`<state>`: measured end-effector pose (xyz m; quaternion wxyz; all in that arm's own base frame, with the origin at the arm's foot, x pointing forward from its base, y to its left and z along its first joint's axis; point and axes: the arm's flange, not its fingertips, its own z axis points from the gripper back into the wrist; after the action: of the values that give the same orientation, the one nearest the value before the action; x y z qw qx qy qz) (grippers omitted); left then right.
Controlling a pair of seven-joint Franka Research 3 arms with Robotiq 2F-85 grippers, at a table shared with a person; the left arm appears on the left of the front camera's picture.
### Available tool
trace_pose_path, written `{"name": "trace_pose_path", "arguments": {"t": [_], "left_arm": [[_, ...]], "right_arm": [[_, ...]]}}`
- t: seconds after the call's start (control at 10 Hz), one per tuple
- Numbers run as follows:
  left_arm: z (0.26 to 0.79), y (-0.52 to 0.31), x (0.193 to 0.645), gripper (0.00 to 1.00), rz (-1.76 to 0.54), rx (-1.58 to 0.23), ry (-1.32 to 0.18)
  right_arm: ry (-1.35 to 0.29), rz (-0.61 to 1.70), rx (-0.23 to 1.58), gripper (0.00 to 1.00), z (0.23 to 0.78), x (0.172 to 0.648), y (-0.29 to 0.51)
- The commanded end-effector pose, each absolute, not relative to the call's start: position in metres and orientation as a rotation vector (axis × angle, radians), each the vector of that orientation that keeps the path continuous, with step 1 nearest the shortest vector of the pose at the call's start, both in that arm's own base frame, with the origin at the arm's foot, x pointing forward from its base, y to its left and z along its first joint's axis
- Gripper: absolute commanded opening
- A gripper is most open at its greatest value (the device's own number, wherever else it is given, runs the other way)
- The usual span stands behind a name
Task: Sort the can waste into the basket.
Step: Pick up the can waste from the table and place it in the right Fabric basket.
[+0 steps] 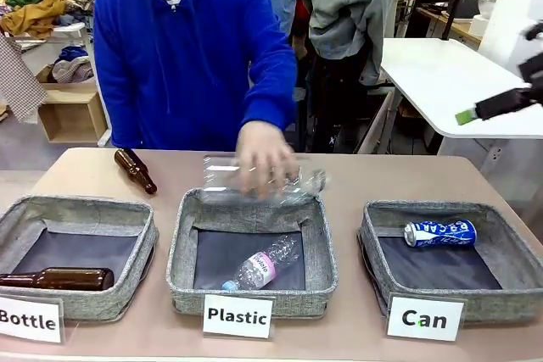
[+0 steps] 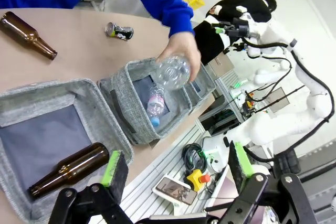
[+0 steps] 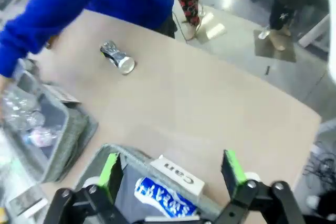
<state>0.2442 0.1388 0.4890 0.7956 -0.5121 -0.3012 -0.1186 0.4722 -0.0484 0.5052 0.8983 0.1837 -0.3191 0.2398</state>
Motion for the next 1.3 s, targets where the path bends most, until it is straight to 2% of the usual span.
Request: {"name": "trace_pose_path", "arguments": {"t": [0.0, 0.2, 0.4, 0.6, 0.7, 0.9, 1.1, 1.2], "left_arm": [[0.49, 0.136, 0.244, 1.0, -0.243, -1.11, -0.655], [0.49, 0.136, 0.244, 1.0, -0.243, -1.11, -0.655], [0.49, 0.136, 0.244, 1.0, -0.243, -1.11, -0.655], [0.49, 0.136, 0.244, 1.0, -0.243, -1.11, -0.655], [0.49, 0.136, 0.244, 1.0, -0.243, -1.11, -0.655], [0.49, 0.136, 0.244, 1.0, -0.243, -1.11, -0.655], [0.49, 0.136, 0.244, 1.0, -0.243, -1.11, -0.655], [0.49, 0.136, 0.244, 1.0, -0.243, -1.11, -0.655]], "right_arm": [[-0.628, 0.581, 0.369, 1.0, 0.519, 0.499, -0.036], [-0.626, 0.704, 0.416, 1.0, 0.513, 0.556, 0.024], [-0.546, 0.805, 0.529, 1.0, 0.498, 0.607, 0.089], [-0.51, 0.831, 0.516, 1.0, 0.482, 0.639, 0.132], [-0.543, 0.827, 0.526, 1.0, 0.493, 0.628, 0.114], [-0.622, 0.739, 0.545, 1.0, 0.517, 0.573, 0.031], [-0.657, 0.582, 0.579, 1.0, 0.511, 0.507, -0.058], [-0.688, 0.508, 0.614, 1.0, 0.501, 0.483, -0.077]]}}
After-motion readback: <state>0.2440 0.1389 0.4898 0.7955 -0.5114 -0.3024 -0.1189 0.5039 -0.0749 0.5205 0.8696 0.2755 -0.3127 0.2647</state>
